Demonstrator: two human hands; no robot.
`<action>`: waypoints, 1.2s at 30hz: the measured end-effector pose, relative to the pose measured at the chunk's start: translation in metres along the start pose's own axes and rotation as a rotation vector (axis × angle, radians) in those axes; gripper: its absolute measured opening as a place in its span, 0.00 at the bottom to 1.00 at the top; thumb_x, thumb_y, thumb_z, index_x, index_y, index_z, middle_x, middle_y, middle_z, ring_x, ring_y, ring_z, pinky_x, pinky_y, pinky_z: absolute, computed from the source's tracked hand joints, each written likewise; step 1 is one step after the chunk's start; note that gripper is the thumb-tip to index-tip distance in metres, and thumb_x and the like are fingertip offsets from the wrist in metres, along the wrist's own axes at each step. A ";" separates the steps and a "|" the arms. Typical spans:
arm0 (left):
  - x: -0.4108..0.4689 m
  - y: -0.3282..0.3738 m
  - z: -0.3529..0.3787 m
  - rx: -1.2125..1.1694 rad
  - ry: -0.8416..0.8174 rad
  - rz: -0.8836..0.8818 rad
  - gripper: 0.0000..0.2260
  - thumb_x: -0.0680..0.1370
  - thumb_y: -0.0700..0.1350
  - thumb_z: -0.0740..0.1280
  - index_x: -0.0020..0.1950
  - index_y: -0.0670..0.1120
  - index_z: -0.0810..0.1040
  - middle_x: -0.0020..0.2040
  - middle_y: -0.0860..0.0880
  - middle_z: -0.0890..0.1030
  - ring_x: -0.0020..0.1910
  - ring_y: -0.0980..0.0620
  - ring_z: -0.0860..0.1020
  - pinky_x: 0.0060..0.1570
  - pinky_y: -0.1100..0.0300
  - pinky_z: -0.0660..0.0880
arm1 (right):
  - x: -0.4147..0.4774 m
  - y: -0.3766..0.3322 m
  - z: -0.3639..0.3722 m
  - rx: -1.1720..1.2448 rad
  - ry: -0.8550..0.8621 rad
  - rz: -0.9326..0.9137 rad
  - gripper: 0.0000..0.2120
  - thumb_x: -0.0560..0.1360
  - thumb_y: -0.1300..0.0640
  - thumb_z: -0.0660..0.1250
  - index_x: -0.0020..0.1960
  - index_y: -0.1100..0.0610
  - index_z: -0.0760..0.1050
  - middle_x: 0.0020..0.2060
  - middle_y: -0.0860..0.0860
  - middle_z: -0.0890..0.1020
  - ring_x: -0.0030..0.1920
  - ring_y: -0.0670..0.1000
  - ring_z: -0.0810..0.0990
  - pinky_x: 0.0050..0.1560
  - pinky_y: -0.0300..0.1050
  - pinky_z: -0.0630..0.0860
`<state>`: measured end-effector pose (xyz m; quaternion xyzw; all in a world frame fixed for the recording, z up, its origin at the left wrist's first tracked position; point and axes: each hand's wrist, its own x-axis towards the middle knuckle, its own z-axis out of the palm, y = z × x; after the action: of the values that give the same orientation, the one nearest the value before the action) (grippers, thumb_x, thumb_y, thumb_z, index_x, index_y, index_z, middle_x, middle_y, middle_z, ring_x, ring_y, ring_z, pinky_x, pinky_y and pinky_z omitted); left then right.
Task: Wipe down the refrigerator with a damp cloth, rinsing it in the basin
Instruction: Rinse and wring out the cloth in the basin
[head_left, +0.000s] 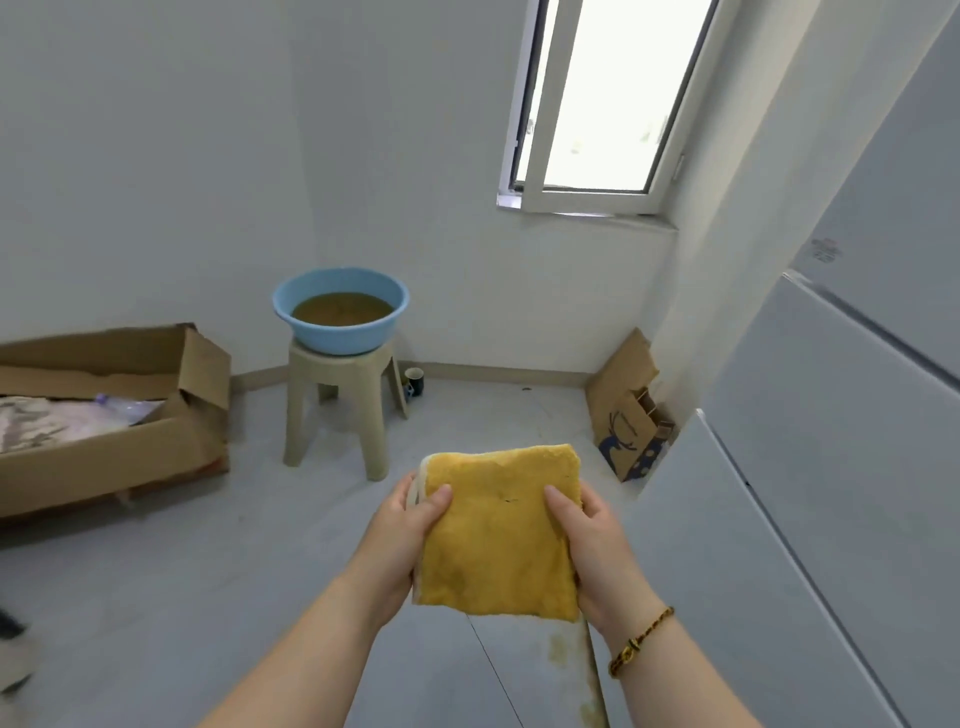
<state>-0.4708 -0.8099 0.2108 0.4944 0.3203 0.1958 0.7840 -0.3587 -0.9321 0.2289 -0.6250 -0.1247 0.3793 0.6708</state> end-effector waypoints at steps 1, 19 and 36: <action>0.009 0.004 -0.008 0.002 0.023 0.009 0.17 0.77 0.46 0.62 0.66 0.49 0.67 0.57 0.47 0.76 0.52 0.48 0.76 0.42 0.56 0.76 | 0.012 -0.001 0.009 -0.003 -0.024 -0.001 0.06 0.78 0.57 0.59 0.53 0.50 0.73 0.52 0.54 0.79 0.52 0.57 0.79 0.46 0.53 0.78; 0.311 0.130 -0.106 0.066 0.369 0.021 0.12 0.78 0.43 0.62 0.61 0.49 0.70 0.51 0.51 0.77 0.54 0.46 0.74 0.53 0.51 0.72 | 0.380 -0.064 0.143 -0.208 -0.259 0.166 0.18 0.79 0.55 0.59 0.67 0.48 0.61 0.58 0.52 0.71 0.57 0.56 0.74 0.55 0.56 0.75; 0.640 0.205 -0.282 0.216 0.486 -0.139 0.14 0.77 0.46 0.62 0.62 0.44 0.72 0.55 0.44 0.77 0.54 0.44 0.75 0.51 0.52 0.74 | 0.686 -0.043 0.326 -0.263 -0.088 0.253 0.05 0.78 0.58 0.59 0.51 0.50 0.65 0.46 0.45 0.74 0.50 0.49 0.73 0.54 0.47 0.72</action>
<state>-0.2053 -0.1387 0.1120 0.4904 0.5513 0.2190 0.6385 -0.0851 -0.2310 0.1195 -0.7009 -0.1230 0.4679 0.5240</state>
